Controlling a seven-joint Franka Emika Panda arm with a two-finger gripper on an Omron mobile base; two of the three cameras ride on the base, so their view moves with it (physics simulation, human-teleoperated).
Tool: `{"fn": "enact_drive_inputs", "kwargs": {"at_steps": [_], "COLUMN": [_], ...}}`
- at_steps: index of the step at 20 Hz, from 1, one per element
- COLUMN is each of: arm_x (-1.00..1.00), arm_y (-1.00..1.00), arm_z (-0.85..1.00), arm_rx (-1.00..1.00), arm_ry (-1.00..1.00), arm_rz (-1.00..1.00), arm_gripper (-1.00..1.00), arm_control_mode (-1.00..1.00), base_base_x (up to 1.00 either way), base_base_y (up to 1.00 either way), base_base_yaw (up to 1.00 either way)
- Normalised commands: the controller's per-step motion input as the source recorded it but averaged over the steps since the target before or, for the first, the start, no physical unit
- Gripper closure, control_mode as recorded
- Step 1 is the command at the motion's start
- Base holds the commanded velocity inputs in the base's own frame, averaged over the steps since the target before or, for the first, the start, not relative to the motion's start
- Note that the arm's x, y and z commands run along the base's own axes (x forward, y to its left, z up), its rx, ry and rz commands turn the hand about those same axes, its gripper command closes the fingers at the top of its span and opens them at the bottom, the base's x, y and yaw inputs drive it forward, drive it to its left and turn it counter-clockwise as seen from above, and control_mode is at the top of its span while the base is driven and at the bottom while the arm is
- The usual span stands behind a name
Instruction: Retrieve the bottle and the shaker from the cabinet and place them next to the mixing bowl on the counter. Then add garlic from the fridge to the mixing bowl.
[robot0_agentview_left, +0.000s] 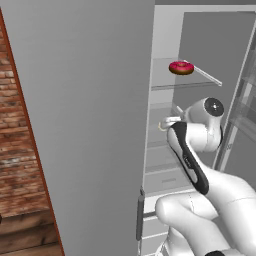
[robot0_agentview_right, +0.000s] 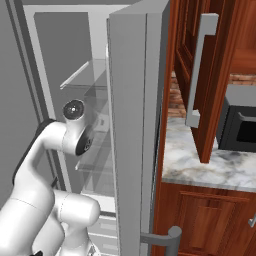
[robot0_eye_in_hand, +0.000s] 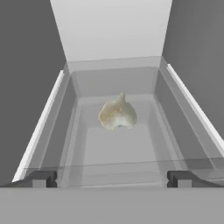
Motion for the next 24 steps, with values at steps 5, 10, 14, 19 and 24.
{"fn": "enact_drive_inputs", "kwargs": {"at_steps": [5, 10, 14, 19, 24], "arm_x": [0.33, 0.35, 0.32, 0.36, 0.33], "arm_y": [0.0, 0.0, 0.0, 0.0, 0.0], "arm_z": [-0.08, -0.17, -0.24, -0.23, -0.19], "arm_rx": [0.0, 0.0, 0.0, 0.0, 0.0], "arm_ry": [0.07, 0.03, 0.0, 0.0, 0.0], "arm_rz": [0.0, 0.0, 0.0, 0.0, 0.0], "arm_gripper": [-1.0, -1.0, -1.0, -1.0, -1.0], "arm_control_mode": [-1.0, -1.0, -1.0, -1.0, -1.0], "base_base_x": [0.0, 0.0, 0.0, 0.0, 0.0], "base_base_y": [0.0, 0.0, 0.0, 0.0, 0.0], "base_base_yaw": [0.0, 0.0, 0.0, 0.0, 0.0]}}
